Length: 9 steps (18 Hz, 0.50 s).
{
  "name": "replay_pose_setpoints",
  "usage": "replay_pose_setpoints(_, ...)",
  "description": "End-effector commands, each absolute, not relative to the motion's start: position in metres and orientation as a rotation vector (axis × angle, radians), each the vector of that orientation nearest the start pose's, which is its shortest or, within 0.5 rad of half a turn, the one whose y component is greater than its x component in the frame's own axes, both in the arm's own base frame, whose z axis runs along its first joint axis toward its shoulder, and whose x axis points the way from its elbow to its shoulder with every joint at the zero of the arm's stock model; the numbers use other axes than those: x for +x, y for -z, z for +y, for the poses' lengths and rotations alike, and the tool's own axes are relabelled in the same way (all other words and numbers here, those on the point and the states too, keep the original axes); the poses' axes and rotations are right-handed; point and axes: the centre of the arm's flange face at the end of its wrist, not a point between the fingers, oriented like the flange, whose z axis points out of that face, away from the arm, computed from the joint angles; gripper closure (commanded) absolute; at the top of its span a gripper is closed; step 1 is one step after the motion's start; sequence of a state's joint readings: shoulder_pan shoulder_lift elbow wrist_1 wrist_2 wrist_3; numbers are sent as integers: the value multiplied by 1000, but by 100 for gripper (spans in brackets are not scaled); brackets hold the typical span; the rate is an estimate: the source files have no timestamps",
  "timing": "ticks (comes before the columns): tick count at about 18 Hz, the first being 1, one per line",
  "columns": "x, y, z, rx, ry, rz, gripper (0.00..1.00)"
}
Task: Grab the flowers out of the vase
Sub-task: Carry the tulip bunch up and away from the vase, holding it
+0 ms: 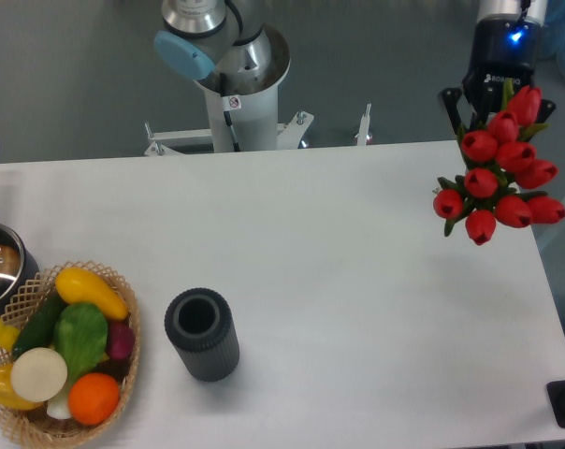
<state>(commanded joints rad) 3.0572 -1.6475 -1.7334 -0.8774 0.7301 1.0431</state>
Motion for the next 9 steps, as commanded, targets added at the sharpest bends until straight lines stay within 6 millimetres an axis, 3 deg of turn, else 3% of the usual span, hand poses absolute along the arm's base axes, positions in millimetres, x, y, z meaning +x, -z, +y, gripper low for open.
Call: replay_pose_setpoints(9, -512, -467, 249, -2209, -169, -278, 68)
